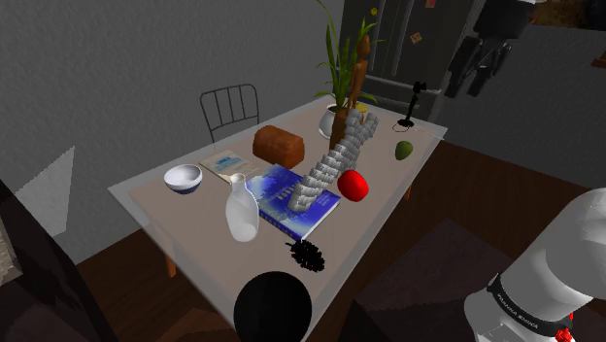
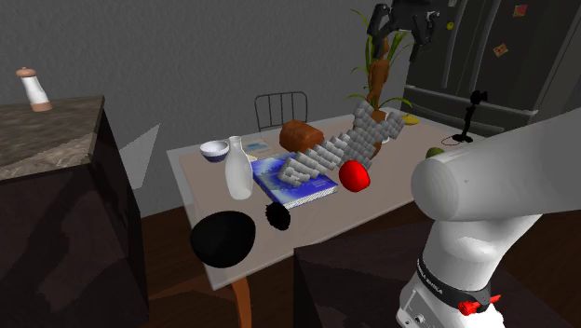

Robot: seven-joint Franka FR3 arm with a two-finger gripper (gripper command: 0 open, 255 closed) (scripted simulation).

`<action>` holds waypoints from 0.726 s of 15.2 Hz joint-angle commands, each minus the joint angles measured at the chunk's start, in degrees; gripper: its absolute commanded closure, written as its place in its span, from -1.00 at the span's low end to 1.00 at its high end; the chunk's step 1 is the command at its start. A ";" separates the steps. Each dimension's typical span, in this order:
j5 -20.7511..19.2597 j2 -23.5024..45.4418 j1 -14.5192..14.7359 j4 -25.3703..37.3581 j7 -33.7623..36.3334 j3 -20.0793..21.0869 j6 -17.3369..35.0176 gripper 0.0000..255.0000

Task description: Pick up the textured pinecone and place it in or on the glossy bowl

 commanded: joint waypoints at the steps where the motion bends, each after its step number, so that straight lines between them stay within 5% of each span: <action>1: 0.00 0.00 0.00 0.00 0.00 0.00 0.00 -1.00; 11: 3.61 11.04 3.30 -8.24 -1.06 2.94 16.07 -1.00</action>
